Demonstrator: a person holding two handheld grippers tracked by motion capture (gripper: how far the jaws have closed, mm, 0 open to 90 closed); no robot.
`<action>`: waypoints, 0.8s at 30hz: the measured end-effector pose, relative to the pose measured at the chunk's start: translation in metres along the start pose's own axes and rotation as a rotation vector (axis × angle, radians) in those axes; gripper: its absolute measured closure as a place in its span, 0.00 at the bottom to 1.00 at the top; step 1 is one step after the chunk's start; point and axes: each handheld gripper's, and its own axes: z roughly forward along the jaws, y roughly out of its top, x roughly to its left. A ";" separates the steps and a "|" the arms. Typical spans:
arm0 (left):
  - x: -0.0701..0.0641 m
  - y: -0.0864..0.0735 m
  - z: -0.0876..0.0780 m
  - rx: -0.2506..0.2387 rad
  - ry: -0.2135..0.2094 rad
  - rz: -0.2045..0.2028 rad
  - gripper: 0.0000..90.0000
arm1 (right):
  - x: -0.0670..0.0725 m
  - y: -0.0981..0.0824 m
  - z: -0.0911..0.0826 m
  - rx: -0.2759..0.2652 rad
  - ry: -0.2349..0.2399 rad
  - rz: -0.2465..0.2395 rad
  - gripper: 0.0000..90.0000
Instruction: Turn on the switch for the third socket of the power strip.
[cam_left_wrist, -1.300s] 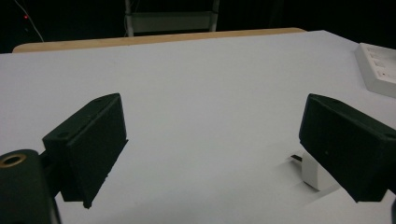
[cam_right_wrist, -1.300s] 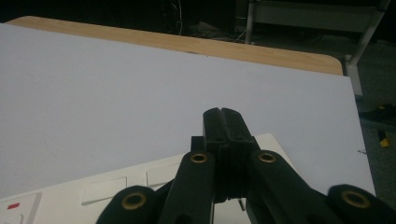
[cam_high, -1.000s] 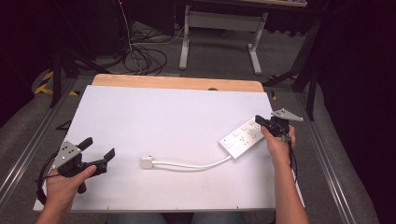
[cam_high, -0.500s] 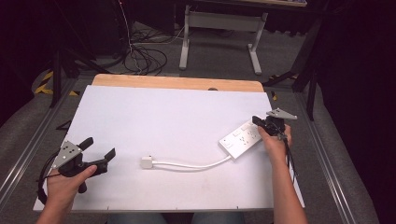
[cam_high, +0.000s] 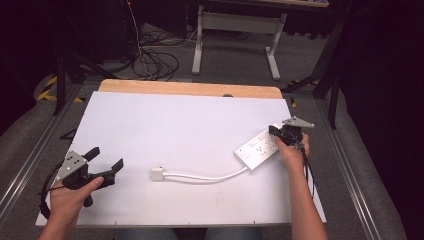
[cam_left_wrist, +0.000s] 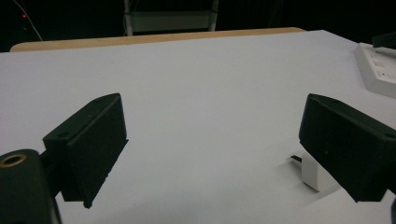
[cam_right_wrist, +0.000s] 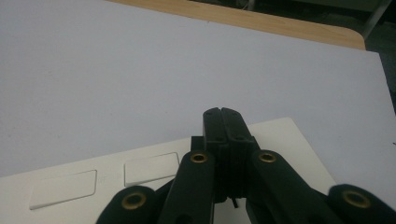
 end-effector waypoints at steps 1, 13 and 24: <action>0.000 0.000 0.000 0.000 -0.003 0.002 0.09 | 0.000 -0.001 0.001 0.004 0.001 -0.003 1.00; -0.001 0.000 0.001 -0.001 -0.004 -0.004 0.09 | 0.001 -0.002 0.002 0.008 0.002 0.004 1.00; -0.002 0.000 0.002 0.000 -0.007 -0.001 0.09 | 0.001 -0.003 0.002 0.000 -0.003 0.005 1.00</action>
